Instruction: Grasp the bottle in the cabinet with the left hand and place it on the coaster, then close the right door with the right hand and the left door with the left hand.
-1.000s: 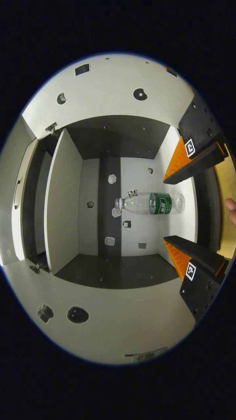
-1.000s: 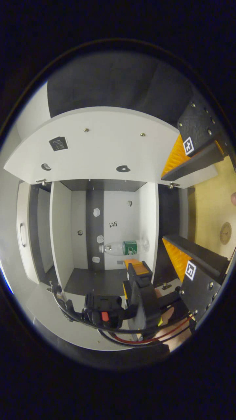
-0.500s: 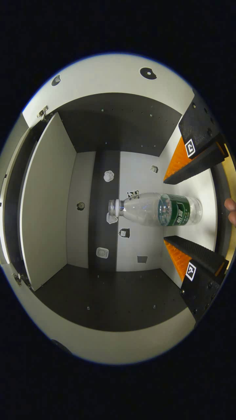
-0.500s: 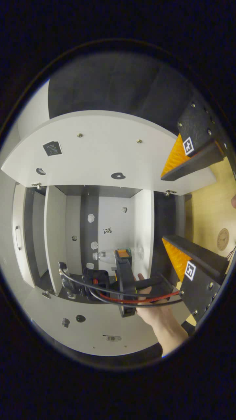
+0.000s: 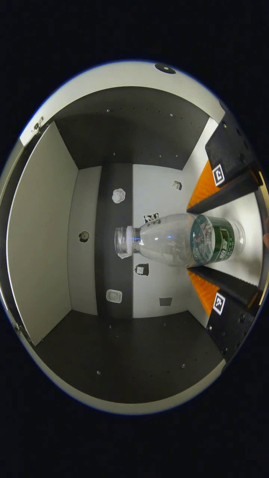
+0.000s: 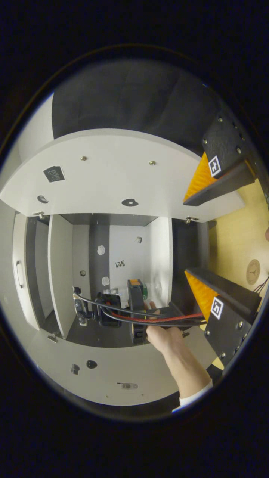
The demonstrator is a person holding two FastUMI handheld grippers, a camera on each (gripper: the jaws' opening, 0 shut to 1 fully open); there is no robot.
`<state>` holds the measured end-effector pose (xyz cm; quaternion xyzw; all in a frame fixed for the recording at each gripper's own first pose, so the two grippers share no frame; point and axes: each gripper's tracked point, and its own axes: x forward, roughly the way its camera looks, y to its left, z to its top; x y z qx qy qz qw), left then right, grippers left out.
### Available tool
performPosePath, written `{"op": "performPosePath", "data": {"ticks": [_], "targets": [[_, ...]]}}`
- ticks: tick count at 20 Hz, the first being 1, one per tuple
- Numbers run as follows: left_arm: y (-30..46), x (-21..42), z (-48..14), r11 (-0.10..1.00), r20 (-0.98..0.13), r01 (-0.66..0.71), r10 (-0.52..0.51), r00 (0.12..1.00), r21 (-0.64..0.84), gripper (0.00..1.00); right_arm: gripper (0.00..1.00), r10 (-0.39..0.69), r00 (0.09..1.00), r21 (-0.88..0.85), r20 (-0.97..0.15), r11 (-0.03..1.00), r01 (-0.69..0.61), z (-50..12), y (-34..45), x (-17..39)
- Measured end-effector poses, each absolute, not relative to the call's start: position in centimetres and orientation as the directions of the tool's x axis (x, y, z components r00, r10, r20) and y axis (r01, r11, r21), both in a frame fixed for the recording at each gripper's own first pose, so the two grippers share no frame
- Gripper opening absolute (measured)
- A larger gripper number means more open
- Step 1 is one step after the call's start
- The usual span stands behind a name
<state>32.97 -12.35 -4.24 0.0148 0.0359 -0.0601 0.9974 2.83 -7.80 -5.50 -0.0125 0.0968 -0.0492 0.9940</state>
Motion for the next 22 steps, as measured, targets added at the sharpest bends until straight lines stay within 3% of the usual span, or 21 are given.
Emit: {"op": "performPosePath", "data": {"ticks": [1,5,13,19,22], "targets": [[-12.1,32.7,-4.3,0.993,-0.077,0.113,-0.110,0.991,0.033,0.82,1.00,-0.099,0.975,-0.026,-0.200,0.995,0.096,-5.8,-7.9,2.8],[-11.9,31.4,-3.3,0.994,-0.065,0.114,-0.113,0.991,0.004,0.82,1.00,-0.097,0.974,0.015,-0.204,0.995,0.102,-6.1,-8.3,2.1],[-12.7,20.7,-0.9,0.986,-0.002,0.164,-0.164,0.986,0.004,0.82,1.00,-0.090,0.974,0.033,-0.209,0.995,0.099,-7.0,-8.8,0.0],[-13.2,12.1,-4.3,0.986,0.004,0.147,-0.147,0.989,0.078,0.81,1.00,-0.080,0.965,0.044,-0.249,0.995,0.094,-8.9,-9.3,-2.6],[-14.2,8.7,-7.9,0.982,-0.052,0.175,-0.171,0.984,0.075,0.81,1.00,-0.079,0.958,0.048,-0.277,0.994,0.096,-10.2,-9.8,-3.7]]}}
